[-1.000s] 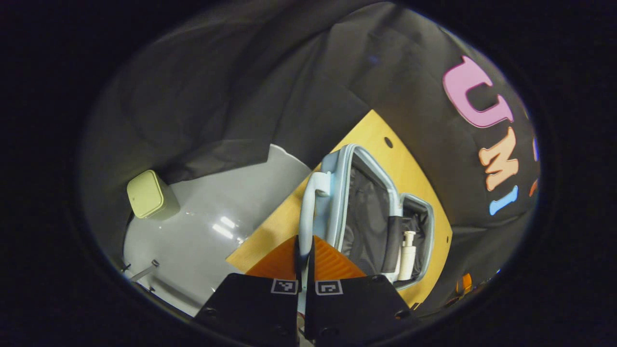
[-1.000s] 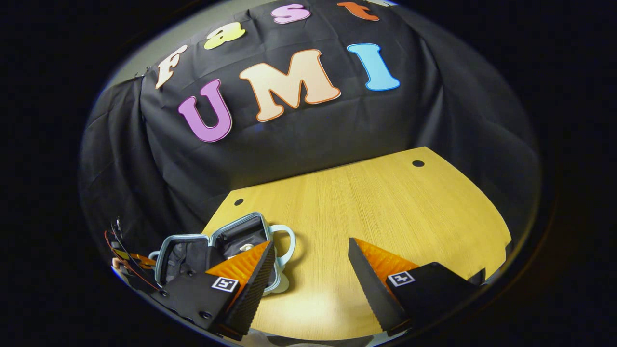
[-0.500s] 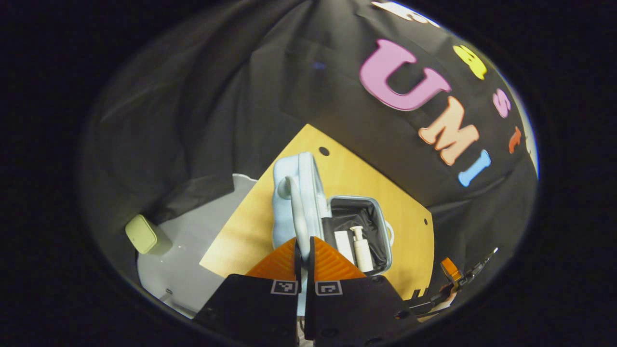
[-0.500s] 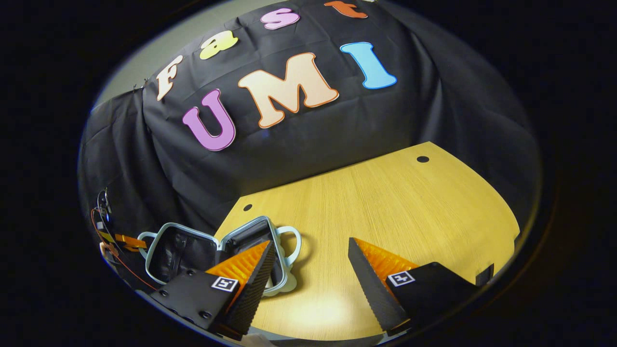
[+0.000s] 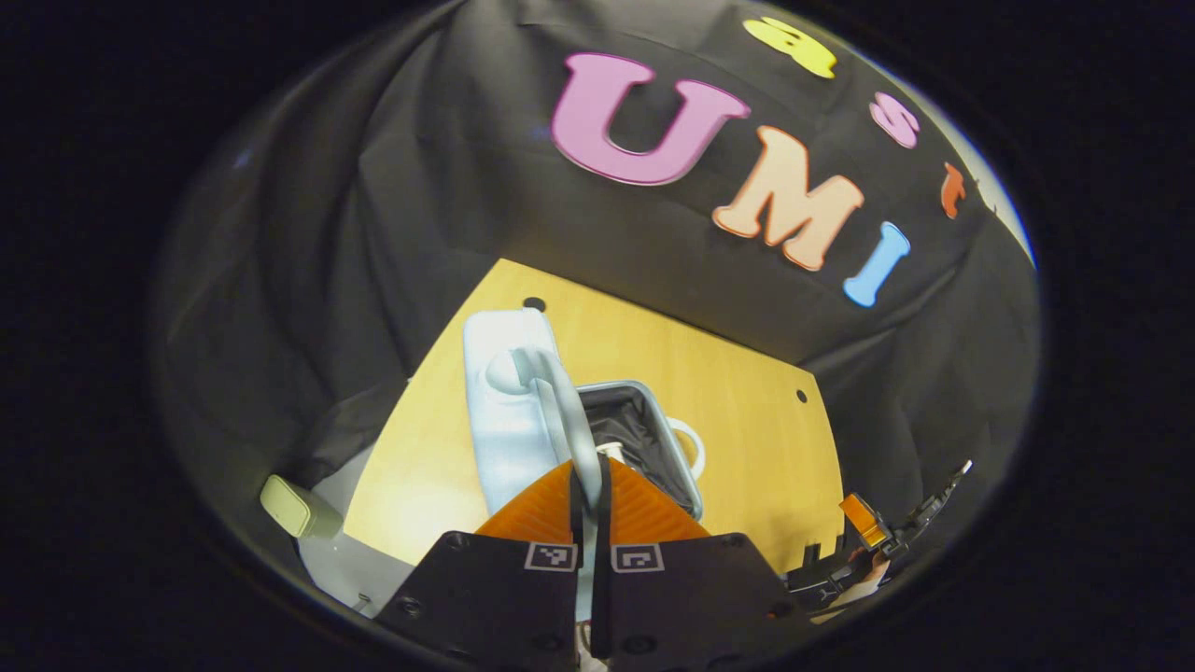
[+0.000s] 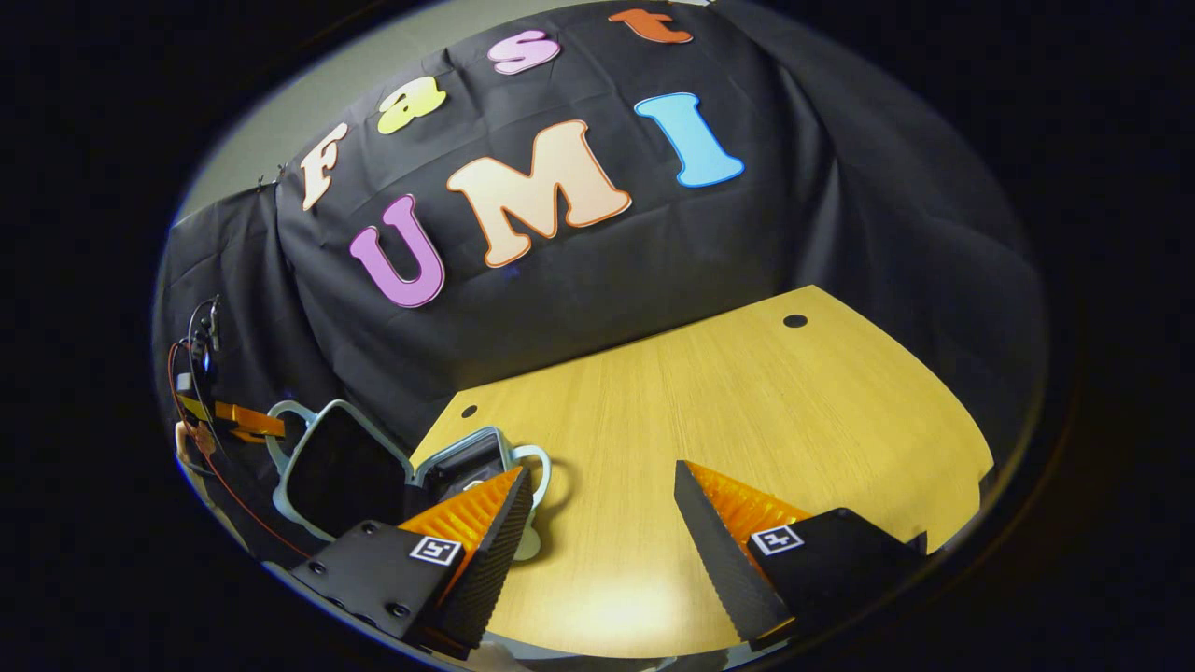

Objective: First open the suitcase, pack the skin care products into it, and then close the suitcase.

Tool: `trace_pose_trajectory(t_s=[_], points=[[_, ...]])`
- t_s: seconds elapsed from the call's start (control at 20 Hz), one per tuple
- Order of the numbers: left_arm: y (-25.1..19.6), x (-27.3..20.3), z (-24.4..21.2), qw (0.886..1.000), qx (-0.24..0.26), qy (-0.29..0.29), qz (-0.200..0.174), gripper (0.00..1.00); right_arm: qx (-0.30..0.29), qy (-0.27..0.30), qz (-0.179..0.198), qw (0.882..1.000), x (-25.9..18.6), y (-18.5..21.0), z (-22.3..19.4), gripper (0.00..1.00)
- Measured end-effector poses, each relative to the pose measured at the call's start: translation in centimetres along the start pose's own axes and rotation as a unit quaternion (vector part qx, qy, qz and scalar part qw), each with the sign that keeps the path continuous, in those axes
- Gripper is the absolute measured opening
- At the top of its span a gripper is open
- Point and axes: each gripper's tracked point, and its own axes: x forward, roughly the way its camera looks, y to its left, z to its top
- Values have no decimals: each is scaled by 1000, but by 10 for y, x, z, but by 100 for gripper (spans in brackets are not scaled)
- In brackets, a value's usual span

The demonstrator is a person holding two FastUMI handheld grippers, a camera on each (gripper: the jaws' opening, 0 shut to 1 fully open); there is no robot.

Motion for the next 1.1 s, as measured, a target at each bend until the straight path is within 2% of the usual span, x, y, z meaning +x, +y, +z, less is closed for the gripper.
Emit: trace_pose_trajectory(t_s=[0.25,0.55,0.8,1.1], points=[[-76,46,-15,999,32,25,-18,0,15,3,-1,1000,-6,-34,2,96],[-135,113,-53,997,35,67,-13,0,-23,13,-5,1000,2,-71,1,96],[-158,179,-82,994,43,91,32,0,-38,39,17,998,21,-81,-6,96],[-155,244,-116,984,39,138,104,0,-58,63,24,996,44,-100,-15,96]])
